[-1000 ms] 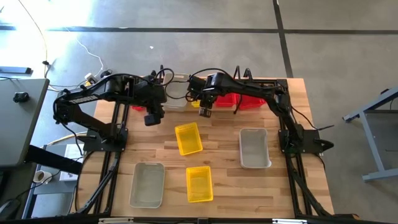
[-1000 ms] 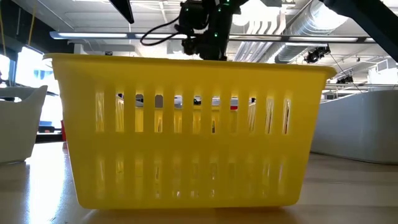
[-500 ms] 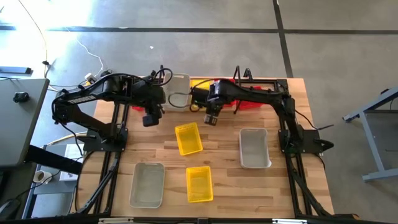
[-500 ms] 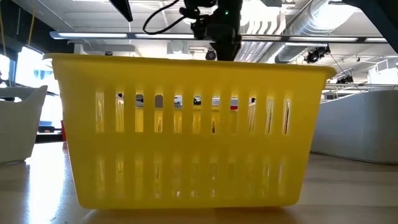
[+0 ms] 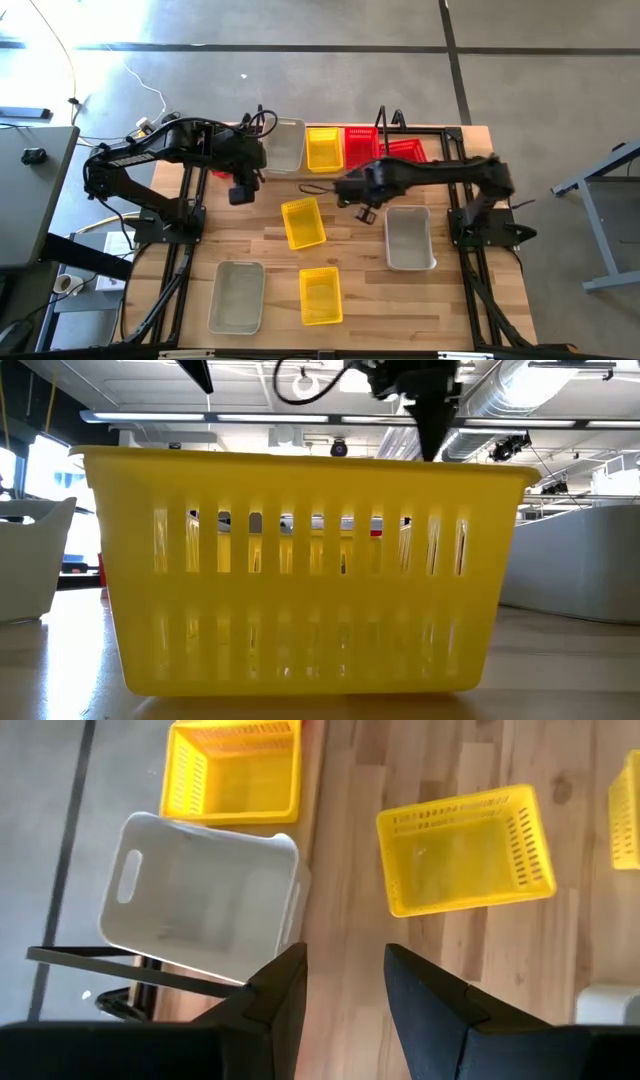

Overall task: Stack baskets on shelf by color
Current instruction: Stack the top gray bin on the gray bin on the shelf

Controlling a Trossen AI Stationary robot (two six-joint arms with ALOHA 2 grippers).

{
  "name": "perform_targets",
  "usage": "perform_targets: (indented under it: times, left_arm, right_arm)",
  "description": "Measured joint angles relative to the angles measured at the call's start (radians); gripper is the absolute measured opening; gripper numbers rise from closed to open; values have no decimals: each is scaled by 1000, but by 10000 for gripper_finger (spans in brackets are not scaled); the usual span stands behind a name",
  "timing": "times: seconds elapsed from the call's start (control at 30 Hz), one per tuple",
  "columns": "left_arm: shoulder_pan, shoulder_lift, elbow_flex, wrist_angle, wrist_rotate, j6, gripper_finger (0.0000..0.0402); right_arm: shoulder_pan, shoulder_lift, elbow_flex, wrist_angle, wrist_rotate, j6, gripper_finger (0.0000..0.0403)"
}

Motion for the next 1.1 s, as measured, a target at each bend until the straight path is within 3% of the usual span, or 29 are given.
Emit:
perform_targets:
  times: [0.6, 0.87, 1.1]
  left_arm:
    - [0, 1, 0, 4, 50, -109, 136]
    - [0, 1, 0, 13, 92, -246, 169]
    - [0, 1, 0, 28, 92, -279, 172]
  right_arm:
    - [222, -516, -545, 127, -111, 743, 99]
    - [287, -604, -730, 200, -178, 883, 99]
    - [314, -607, -826, 213, -252, 951, 99]
